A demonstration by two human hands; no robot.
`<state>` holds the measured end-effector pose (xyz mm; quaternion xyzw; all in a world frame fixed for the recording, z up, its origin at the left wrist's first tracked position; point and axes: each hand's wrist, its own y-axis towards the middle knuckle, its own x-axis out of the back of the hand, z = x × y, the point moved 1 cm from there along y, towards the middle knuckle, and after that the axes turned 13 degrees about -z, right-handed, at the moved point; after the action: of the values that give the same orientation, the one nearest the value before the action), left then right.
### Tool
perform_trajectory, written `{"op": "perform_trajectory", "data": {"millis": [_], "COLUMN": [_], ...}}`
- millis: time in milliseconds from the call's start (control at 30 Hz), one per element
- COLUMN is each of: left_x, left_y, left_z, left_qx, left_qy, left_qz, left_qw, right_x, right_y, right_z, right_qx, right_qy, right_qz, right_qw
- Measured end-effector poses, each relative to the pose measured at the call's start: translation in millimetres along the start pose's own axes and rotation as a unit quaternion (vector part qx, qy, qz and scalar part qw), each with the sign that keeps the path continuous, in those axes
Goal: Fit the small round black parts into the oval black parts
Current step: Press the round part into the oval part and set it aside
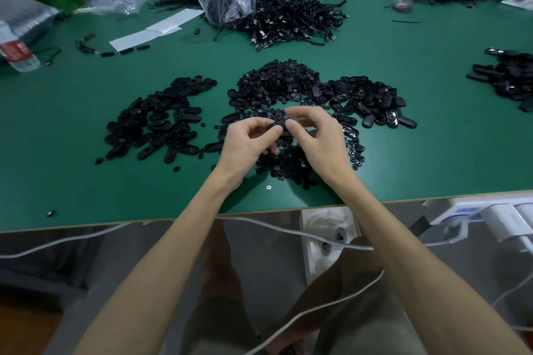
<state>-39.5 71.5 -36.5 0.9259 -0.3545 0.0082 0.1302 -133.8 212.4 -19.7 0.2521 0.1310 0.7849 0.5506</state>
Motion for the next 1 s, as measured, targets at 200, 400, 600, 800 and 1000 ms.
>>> {"op": "perform_trajectory", "data": {"millis": [200,400,600,800,1000], "left_x": [-0.2,-1.8,-3.2,-1.6,-1.6], "left_y": [-0.1,-0.7,-3.0,-2.6,-2.2], "left_z": [0.6,0.8,-1.7,-4.4,-2.6], "left_qx": [-0.012,-0.005,-0.009,-0.013,-0.019], "left_qy": [0.016,0.027,0.036,0.028,0.023], "left_qz": [-0.007,-0.009,-0.004,0.004,0.01], "left_qw": [1.0,1.0,0.999,1.0,1.0], "right_x": [-0.4,-2.9,-2.3,-1.6,-0.1], "right_y": [0.0,-2.0,-3.2,-3.6,-2.6], "right_z": [-2.4,0.2,2.0,3.1,0.3], "right_qx": [-0.039,-0.028,-0.021,-0.013,-0.024], "right_qy": [0.005,-0.006,-0.01,-0.011,0.007], "right_qz": [0.012,0.023,0.026,0.028,0.024], "right_qw": [0.999,0.999,0.999,0.999,0.999]}}
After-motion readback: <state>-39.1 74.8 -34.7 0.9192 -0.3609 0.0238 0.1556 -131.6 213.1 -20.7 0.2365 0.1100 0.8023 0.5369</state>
